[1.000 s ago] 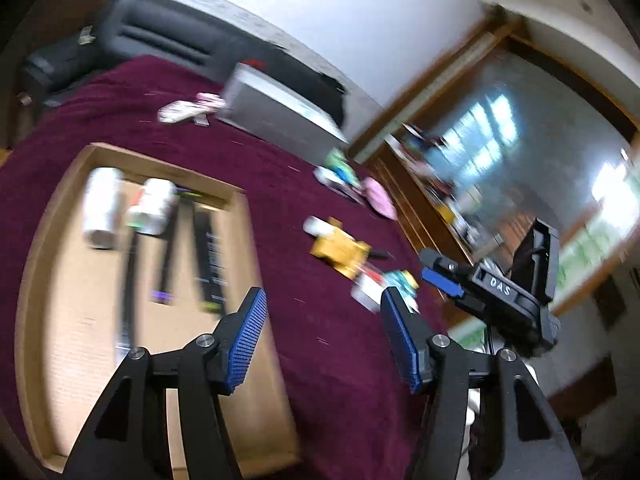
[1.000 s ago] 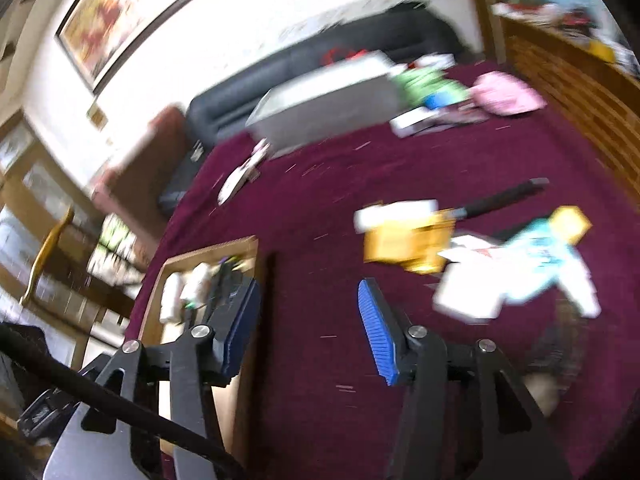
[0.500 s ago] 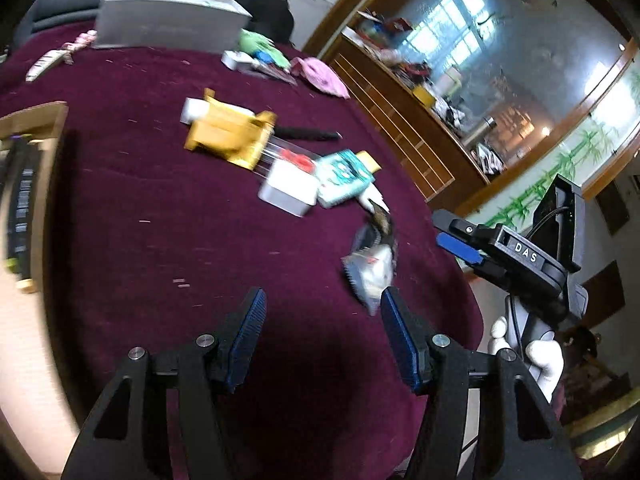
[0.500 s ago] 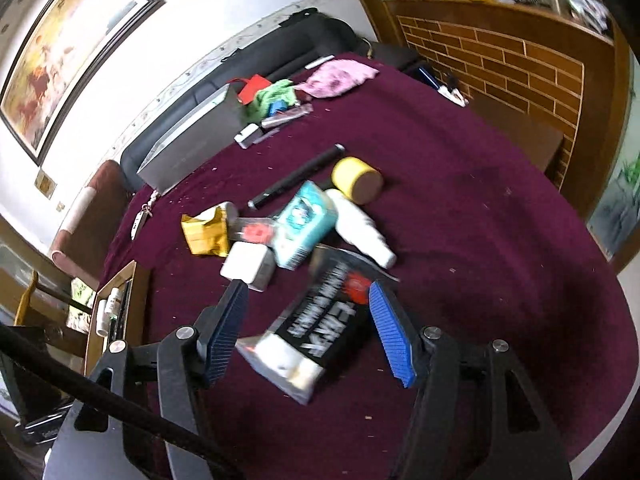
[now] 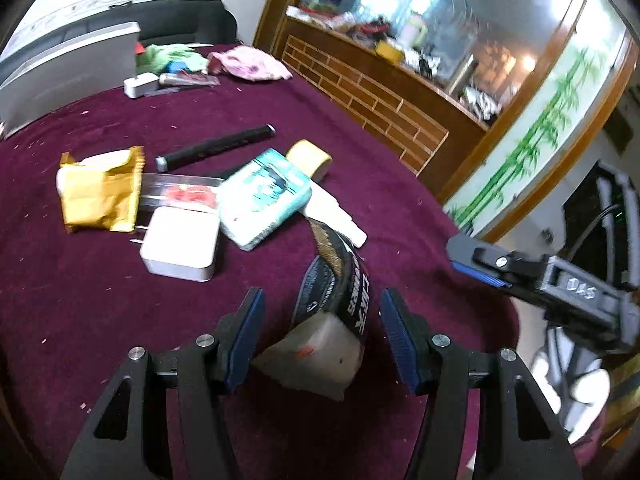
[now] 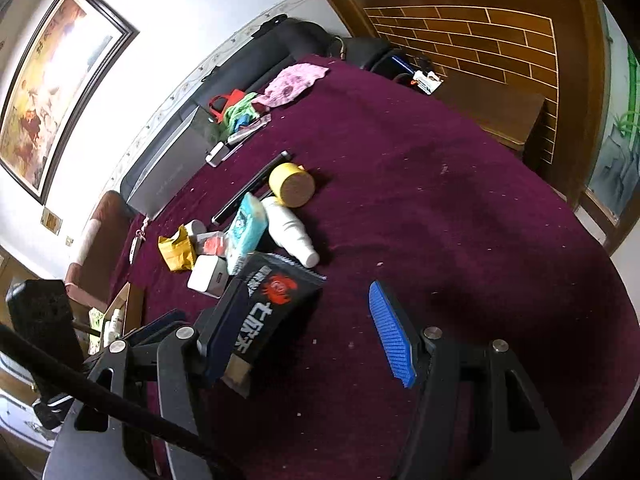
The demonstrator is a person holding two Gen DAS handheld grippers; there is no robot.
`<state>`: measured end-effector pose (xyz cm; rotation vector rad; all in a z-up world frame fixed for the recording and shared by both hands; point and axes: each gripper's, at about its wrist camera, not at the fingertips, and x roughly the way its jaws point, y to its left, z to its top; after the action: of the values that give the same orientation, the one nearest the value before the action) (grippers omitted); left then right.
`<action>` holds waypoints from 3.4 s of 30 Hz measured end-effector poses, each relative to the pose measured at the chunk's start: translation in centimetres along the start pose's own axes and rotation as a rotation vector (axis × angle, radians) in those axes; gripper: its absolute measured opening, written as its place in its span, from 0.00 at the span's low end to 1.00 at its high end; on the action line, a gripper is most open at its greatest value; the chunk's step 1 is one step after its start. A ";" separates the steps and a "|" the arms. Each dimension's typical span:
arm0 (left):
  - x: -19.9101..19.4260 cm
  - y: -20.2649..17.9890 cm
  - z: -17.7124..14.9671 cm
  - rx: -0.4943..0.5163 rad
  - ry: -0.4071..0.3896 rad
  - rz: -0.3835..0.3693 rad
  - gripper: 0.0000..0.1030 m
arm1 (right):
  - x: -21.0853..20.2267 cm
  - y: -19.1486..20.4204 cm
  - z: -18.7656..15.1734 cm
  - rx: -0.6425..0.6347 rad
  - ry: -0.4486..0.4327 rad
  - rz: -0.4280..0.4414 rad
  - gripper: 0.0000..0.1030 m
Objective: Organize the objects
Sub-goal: 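Grasp the black-and-white snack bag with the left tool, then lift the snack bag with left tool while right tool grasps the white charger, then carry the snack bag and charger to the tray and release both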
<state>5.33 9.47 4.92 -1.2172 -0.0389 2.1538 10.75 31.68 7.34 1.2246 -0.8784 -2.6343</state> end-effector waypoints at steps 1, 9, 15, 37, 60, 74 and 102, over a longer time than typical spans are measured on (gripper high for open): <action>0.6 -0.3 0.0 0.009 0.012 0.004 0.51 | 0.0 -0.3 0.1 0.006 0.000 0.002 0.60; 4.0 -2.4 -0.1 0.103 0.043 0.097 0.51 | 0.1 -0.9 0.2 0.018 0.003 0.005 0.60; 4.2 -2.1 -1.1 0.105 0.053 0.158 0.29 | 0.1 -0.2 0.1 0.005 0.009 0.002 0.61; -6.5 10.4 -8.0 -0.218 -0.023 0.266 0.29 | 10.9 12.6 -0.8 -0.189 0.289 0.117 0.61; -6.1 10.3 -8.9 -0.208 -0.099 0.202 0.45 | 17.8 16.7 -1.0 -0.263 0.213 -0.304 0.66; -7.0 10.9 -9.4 -0.254 -0.122 0.171 0.28 | 15.8 16.3 -2.0 -0.301 0.235 -0.268 0.65; -24.3 20.5 -14.7 -0.410 -0.400 0.468 0.27 | 9.1 28.4 -7.8 -0.471 0.277 0.132 0.65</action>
<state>14.55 -24.22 8.19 -1.0582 -0.4225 2.8816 6.35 1.64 12.70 1.2980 -0.2605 -2.3021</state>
